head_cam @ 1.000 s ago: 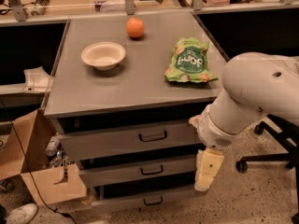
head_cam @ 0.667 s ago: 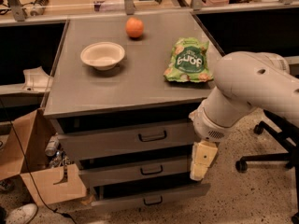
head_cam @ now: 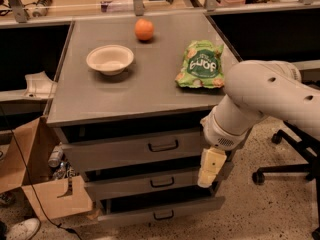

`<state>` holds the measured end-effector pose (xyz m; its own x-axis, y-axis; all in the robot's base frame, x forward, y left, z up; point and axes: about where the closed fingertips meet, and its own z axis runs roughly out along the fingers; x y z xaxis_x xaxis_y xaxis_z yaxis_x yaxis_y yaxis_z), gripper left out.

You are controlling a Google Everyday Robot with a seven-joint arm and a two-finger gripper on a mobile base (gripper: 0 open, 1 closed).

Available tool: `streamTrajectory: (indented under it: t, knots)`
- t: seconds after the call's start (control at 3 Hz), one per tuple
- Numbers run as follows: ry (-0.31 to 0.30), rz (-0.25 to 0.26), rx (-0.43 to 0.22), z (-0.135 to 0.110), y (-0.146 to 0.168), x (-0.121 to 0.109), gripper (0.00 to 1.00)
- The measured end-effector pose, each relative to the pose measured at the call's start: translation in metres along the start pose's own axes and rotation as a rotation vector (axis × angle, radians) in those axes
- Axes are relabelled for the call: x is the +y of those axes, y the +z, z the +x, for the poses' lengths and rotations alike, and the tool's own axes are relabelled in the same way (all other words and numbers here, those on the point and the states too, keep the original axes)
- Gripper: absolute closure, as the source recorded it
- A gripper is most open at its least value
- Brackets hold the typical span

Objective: Open top drawer

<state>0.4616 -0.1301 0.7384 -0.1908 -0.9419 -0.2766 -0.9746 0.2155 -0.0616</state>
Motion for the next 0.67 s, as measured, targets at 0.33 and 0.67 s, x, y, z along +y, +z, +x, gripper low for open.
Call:
streamTrajectory:
  t: [0.33, 0.67]
  knots:
    - [0.036, 0.011, 0.016, 0.0011, 0.0141, -0.0151, 0.0]
    - [0.036, 0.01, 0.016, 0.0011, 0.0146, -0.0151, 0.0]
